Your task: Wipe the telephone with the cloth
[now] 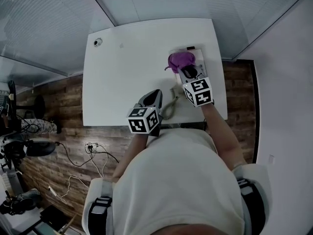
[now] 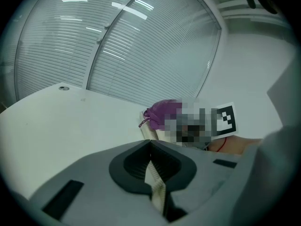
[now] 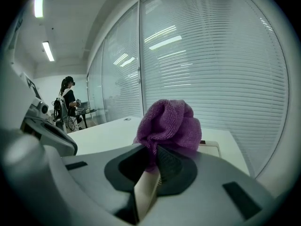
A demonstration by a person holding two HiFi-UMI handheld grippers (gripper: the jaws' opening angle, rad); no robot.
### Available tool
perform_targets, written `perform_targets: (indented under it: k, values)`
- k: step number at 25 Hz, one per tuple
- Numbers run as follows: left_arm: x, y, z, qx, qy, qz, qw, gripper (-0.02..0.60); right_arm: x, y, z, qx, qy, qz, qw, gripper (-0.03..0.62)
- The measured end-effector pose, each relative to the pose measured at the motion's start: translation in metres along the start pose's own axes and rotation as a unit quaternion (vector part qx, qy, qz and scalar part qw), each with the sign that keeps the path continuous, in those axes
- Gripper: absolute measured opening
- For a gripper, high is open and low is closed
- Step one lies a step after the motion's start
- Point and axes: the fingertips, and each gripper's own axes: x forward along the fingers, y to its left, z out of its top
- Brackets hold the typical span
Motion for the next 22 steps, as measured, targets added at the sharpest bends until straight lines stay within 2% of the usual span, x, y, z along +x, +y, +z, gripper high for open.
perform_targets:
  k: [22]
  values:
    - [-0.044,-0.002,-0.021,0.024,0.016,-0.030,0.9992,0.020,-0.043,0.040,-0.050,0.031,0.033,-0.040,0.998,0.046]
